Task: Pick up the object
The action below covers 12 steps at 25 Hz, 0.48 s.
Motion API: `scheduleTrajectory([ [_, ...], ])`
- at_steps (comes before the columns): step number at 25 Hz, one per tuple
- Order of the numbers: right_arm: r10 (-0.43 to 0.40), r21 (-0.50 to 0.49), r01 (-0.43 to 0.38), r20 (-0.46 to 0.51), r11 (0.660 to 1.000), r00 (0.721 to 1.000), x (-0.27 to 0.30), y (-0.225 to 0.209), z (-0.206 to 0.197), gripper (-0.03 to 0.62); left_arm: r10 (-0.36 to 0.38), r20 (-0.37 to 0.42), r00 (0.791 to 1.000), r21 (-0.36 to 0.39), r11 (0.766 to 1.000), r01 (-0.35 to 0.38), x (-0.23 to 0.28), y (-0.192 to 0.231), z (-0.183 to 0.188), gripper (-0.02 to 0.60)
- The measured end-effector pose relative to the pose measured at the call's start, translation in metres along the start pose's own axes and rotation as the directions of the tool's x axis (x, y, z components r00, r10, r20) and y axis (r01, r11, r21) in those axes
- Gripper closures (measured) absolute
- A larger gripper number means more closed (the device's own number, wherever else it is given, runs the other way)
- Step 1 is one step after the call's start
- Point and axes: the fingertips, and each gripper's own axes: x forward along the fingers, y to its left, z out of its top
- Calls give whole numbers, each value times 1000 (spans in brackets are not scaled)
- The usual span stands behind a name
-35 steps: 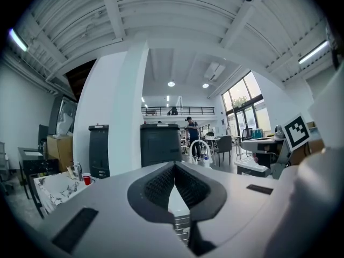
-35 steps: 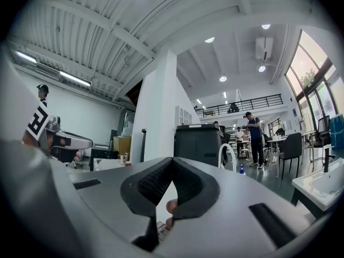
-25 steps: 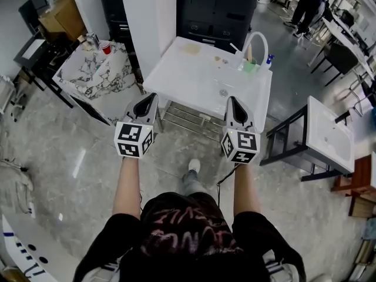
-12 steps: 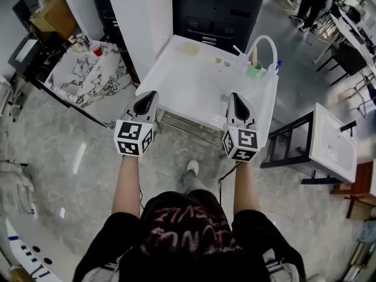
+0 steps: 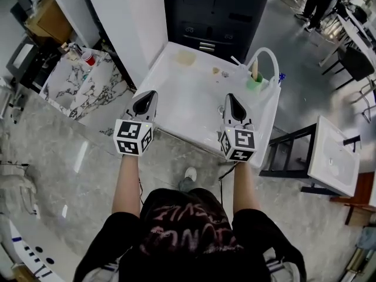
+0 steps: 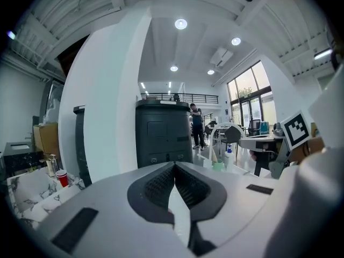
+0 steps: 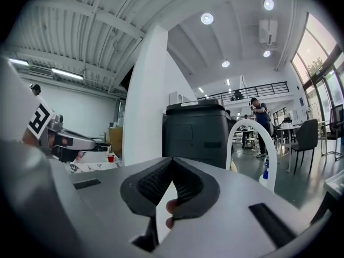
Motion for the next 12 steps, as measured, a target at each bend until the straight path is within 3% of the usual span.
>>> scheduleTrajectory([
  [12, 42, 21, -42, -10, 999, 999, 59, -21, 1, 580, 8, -13, 1000, 20, 1000, -8, 61, 16, 19, 566],
])
